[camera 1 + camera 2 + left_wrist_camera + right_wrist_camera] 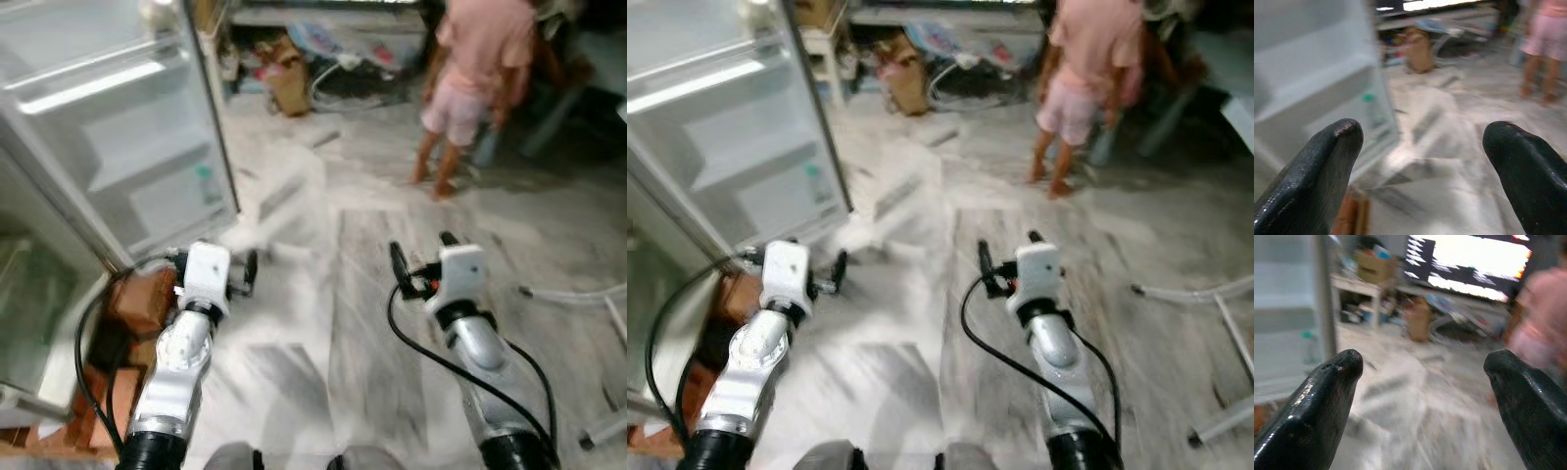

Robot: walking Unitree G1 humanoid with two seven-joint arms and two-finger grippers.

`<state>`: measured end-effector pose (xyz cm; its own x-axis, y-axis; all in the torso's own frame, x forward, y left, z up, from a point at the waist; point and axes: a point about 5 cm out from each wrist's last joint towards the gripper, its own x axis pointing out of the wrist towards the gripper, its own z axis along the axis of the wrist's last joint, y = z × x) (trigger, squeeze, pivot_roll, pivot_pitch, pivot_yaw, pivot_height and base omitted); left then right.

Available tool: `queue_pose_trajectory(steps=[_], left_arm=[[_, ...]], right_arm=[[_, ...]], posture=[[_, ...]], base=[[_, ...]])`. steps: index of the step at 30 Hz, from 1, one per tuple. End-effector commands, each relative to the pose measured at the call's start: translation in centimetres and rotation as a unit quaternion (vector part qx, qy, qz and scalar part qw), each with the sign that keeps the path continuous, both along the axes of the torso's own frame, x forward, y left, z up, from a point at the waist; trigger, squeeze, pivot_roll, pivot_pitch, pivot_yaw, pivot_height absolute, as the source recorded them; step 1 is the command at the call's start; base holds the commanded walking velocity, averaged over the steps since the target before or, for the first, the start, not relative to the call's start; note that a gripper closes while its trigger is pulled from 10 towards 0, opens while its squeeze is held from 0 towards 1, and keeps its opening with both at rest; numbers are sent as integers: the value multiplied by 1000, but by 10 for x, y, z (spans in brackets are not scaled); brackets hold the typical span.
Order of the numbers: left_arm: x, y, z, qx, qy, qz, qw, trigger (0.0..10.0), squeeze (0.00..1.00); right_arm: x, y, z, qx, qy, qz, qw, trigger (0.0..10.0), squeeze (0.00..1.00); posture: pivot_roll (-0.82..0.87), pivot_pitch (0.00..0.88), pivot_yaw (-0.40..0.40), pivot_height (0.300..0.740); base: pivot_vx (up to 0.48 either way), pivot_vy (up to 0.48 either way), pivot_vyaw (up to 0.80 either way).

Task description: Restocking fridge

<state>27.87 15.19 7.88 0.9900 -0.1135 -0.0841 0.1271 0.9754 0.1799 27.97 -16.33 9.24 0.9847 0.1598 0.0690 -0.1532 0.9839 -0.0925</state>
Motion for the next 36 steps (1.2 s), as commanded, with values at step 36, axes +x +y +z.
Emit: queue_pose_trajectory(steps=[36], left_arm=[[3, 9, -3, -8, 2, 40, 999, 10000, 0]], right_arm=[[16, 18, 22, -6, -51, 47, 998, 10000, 0]], posture=[[33, 77, -62, 740]], base=[[457, 23, 103]])
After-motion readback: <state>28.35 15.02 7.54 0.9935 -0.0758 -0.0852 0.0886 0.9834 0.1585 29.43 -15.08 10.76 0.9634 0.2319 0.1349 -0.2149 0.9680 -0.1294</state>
